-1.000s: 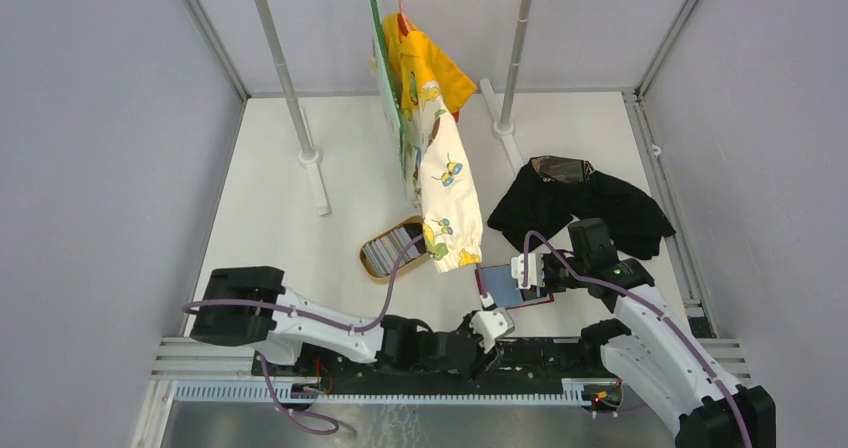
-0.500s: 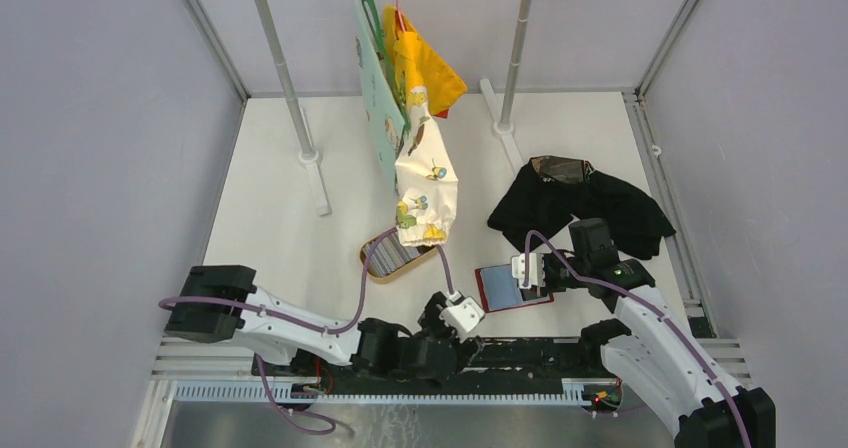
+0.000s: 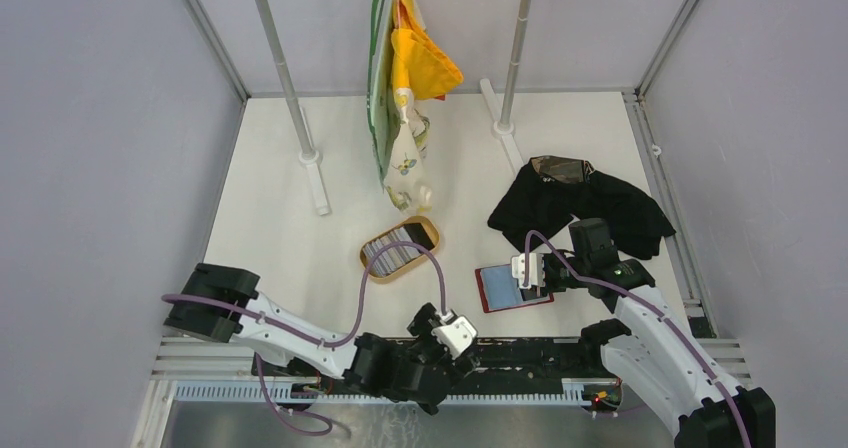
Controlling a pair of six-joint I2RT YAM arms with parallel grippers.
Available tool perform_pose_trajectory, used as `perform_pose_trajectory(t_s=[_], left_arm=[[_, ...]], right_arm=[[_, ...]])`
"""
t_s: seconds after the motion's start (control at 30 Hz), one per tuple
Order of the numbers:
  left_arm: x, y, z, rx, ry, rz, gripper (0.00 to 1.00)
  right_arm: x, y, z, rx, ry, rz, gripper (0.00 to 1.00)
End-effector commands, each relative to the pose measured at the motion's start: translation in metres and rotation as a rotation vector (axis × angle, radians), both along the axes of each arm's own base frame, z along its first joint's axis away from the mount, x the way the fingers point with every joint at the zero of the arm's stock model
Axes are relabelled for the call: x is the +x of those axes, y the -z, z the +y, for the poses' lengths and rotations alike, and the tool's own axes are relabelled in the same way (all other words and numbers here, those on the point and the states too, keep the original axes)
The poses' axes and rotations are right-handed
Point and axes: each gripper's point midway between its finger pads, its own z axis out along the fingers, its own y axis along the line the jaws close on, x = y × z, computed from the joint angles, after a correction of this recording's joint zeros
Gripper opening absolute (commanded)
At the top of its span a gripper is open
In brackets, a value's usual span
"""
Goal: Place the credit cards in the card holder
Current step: Insert the credit card into the card holder, then pick up the credit card from the storage box.
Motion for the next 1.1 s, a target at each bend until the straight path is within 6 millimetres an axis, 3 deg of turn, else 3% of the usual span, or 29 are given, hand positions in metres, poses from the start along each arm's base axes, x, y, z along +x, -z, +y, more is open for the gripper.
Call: perform_pose_trajectory(t_s=[0.0, 0.13, 0.3, 0.4, 0.53, 0.63, 0.77, 0.93, 1.07], left_arm=[[0.015, -0.036, 0.002, -0.18, -0.114, -0.01, 1.0], [0.033, -0.056, 0.018, -0.312, -0.216, 0.056, 1.0], [0.072, -0.078, 0.039, -0.548, -0.28, 0.265, 0.99], [0.099, -0.085, 0.064, -0.689, -0.375, 0.386, 0.92], [0.12, -0.088, 0.103, -0.805, -0.556, 0.473, 0.81], [0.125, -0.088, 0.119, -0.793, -0.615, 0.486, 0.78], [0.134, -0.074, 0.121, -0.701, -0.645, 0.501, 0.79], [0.162, -0.064, 0.124, -0.66, -0.667, 0.565, 0.79], [0.178, -0.065, 0.144, -0.664, -0.743, 0.585, 0.78]], right_arm=[[0.01, -0.017, 0.004, 0.023, -0.007, -0.056, 0.31], [0.01, -0.016, 0.004, 0.022, -0.006, -0.053, 0.31], [0.009, -0.015, 0.004, 0.02, -0.006, -0.046, 0.31], [0.009, -0.014, 0.004, 0.021, -0.008, -0.041, 0.31], [0.009, -0.013, 0.004, 0.023, -0.006, -0.036, 0.31], [0.008, -0.012, 0.005, 0.025, -0.008, -0.028, 0.31], [0.007, -0.011, 0.006, 0.027, -0.012, -0.017, 0.31], [0.007, -0.008, 0.005, 0.021, -0.008, -0.012, 0.32], [0.007, -0.006, 0.004, 0.016, -0.006, -0.008, 0.32]])
